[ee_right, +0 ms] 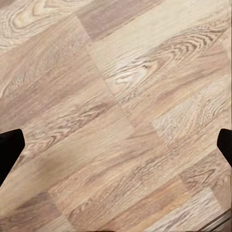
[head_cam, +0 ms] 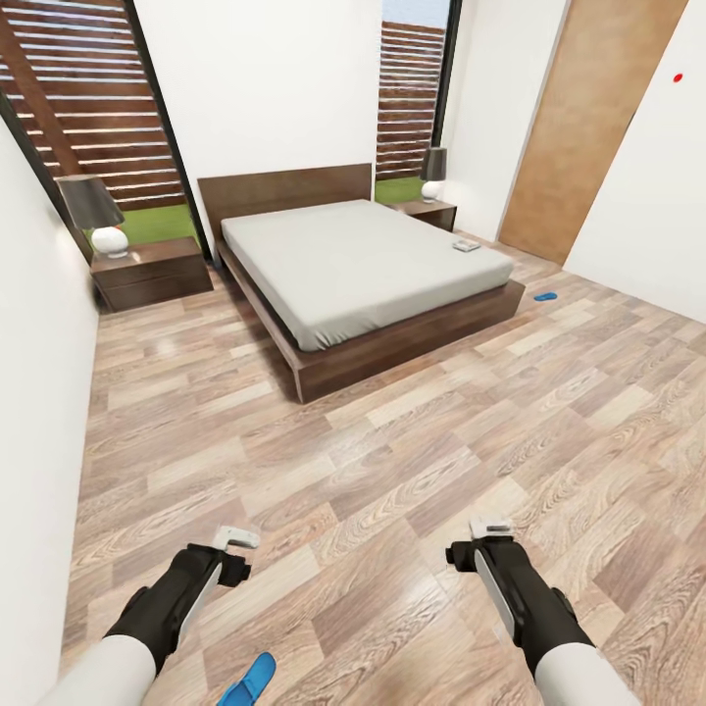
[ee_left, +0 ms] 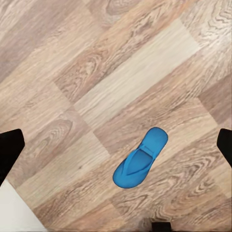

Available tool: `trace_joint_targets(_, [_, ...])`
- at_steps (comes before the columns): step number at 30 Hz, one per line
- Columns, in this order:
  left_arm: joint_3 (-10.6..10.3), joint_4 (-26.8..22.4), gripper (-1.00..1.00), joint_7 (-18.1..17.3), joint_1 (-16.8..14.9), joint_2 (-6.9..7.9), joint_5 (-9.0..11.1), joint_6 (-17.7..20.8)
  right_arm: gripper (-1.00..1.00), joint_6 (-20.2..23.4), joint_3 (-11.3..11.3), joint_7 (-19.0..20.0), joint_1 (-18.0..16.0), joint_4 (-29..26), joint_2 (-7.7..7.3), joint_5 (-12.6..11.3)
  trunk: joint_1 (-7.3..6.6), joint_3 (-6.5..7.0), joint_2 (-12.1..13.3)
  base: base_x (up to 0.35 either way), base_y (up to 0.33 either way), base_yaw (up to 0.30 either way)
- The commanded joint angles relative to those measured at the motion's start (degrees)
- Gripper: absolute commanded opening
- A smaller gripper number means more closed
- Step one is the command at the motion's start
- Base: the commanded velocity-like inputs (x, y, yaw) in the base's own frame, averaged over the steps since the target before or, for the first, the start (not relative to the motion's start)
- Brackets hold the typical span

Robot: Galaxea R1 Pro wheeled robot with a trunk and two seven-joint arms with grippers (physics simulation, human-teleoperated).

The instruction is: In the bedroom, move the book from the bed onto either nightstand, and place the two sandals side by side next to the bed.

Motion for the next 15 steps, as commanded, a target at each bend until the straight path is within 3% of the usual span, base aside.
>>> trace_joint_targets(1, [-0.4,1.0,1.0,0.1,0.0,0.0,-1.5,-0.1,1.0,1.2,0.1,-0.2,0.0,-1.4,0.04,0.0,0.22,-0.23,-0.4,0.0,0.0,0.0])
trace_joint_targets(9, [-0.5,2.7,1.0,-0.8,-0.1,0.2,-3.3,0.4,1.0,2.7,0.0,-0.2,0.0,-3.9,0.18,-0.1,1.98,-1.67,-3.6,0.0,0.0,0.0])
trace_joint_targets(15, [-0.4,2.3,1.0,-1.0,-0.1,0.16,-3.3,6.2,1.0,3.6,0.0,-0.3,0.4,-9.6,0.33,-0.2,3.3,-2.74,-6.1,0.0,0.0,0.0])
